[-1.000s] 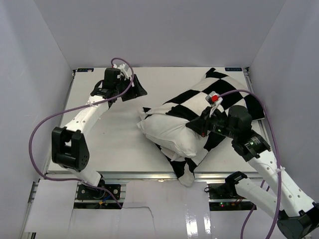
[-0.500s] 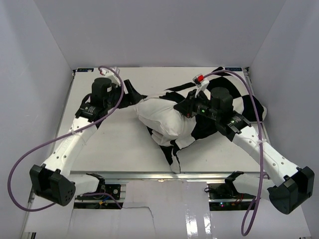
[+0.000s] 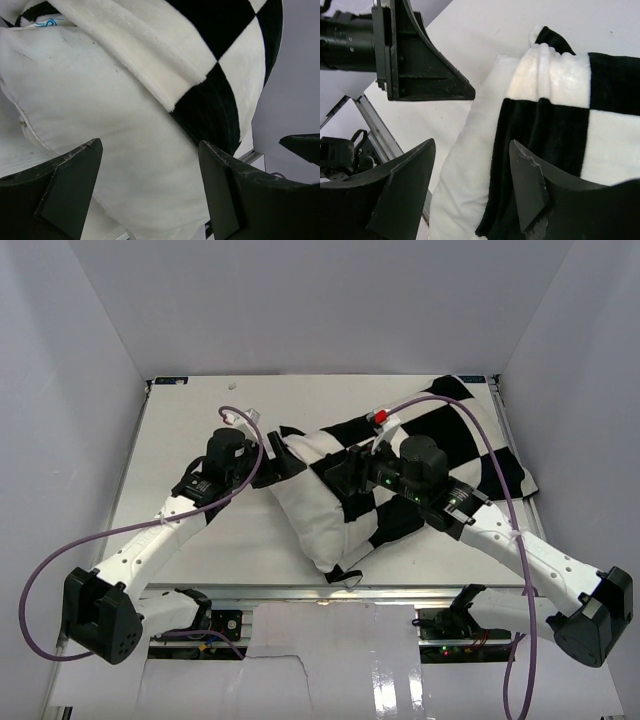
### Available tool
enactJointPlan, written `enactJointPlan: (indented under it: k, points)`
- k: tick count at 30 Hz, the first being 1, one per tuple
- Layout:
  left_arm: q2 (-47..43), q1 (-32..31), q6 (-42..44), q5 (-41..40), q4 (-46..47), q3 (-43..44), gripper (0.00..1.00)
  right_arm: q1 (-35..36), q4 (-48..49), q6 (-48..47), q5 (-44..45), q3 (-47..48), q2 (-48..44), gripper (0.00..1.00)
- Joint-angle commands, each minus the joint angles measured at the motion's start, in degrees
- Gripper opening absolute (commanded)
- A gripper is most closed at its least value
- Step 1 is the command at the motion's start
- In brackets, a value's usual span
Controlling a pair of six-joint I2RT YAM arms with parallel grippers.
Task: Remove the pillowcase from the pillow
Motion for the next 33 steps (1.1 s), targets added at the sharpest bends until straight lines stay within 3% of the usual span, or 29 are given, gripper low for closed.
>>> enactJointPlan:
  k: [1, 10, 21, 25, 29, 30, 32, 33]
  points:
    - [0.03, -2.18, -1.36, 0.01, 3.20, -1.79, 0.88, -0.16, -2.57, -1.53, 3.15, 1.57, -3.69, 0.68]
    - [-1.37, -10.00, -3.56, -6.66, 2.94, -7.33, 0.92, -0.34, -12.00, -5.75, 9.13, 4.22, -3.70, 0.70]
    - [1.00, -14.41, -5.76, -12.02, 3.29, -10.76, 0.93, -0.34, -12.10, -6.81, 8.34, 1.05, 0.70, 0.70]
    - [2.93, -14.49, -6.29, -14.40, 5.30, -12.42, 0.87, -0.34, -11.84, -7.16, 8.42, 0.79, 2.02, 0.70]
    - [4.60, -14.58, -5.94, -13.87, 6.72, -12.61, 0.62, -0.25, -10.34, -7.16, 7.02, 0.00, 4.03, 0.70]
    - [4.43, -14.58, -5.76, -14.05, 6.89, -12.61, 0.46, -0.25, -9.99, -6.99, 6.84, -0.44, 4.39, 0.70]
    - [3.99, -14.58, -5.32, -15.10, 7.07, -12.52, 0.30, -0.34, -8.59, -6.99, 6.67, -0.79, 5.70, 0.70]
    - [3.64, -14.58, -4.62, -15.54, 6.89, -12.34, 0.13, -0.25, -8.15, -6.99, 6.93, -0.88, 6.23, 0.71]
